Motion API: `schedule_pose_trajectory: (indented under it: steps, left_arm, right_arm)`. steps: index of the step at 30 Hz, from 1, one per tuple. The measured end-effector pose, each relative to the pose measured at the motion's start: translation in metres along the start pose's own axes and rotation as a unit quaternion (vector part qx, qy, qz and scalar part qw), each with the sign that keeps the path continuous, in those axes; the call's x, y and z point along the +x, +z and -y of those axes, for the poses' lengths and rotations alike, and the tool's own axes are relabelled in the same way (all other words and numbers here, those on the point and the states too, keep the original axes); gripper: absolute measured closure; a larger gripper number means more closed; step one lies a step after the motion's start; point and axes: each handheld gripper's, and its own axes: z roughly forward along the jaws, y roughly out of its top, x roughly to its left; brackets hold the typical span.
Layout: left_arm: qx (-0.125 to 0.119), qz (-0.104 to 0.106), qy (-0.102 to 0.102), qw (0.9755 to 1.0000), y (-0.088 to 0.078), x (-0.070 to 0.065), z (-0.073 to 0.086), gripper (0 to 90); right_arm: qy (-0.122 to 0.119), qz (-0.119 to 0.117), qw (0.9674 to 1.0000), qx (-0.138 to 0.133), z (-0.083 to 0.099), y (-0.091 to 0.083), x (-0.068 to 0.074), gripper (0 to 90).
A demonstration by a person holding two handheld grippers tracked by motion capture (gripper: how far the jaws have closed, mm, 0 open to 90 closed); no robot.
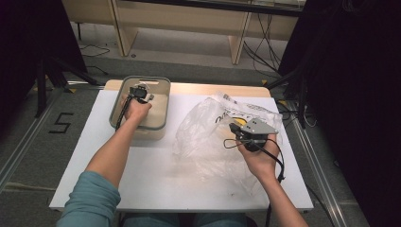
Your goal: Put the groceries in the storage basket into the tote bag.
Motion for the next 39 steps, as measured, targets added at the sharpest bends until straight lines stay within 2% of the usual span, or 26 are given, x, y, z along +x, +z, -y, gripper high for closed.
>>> schedule_pose_trajectory:
  steps: [21, 39]
  left_arm:
    - [-0.027, 0.002, 0.000, 0.9996, -0.008, 0.001, -0.003, 82.3]
    - [-0.059, 0.011, -0.007, 0.9982, -0.021, 0.004, -0.006, 82.3]
  right_arm:
    - [-0.001, -0.002, 1.0000, 0.000, 0.001, 0.001, 0.001, 90.0]
    - [-0.002, -0.003, 1.0000, 0.001, 0.001, 0.002, 0.002, 90.0]
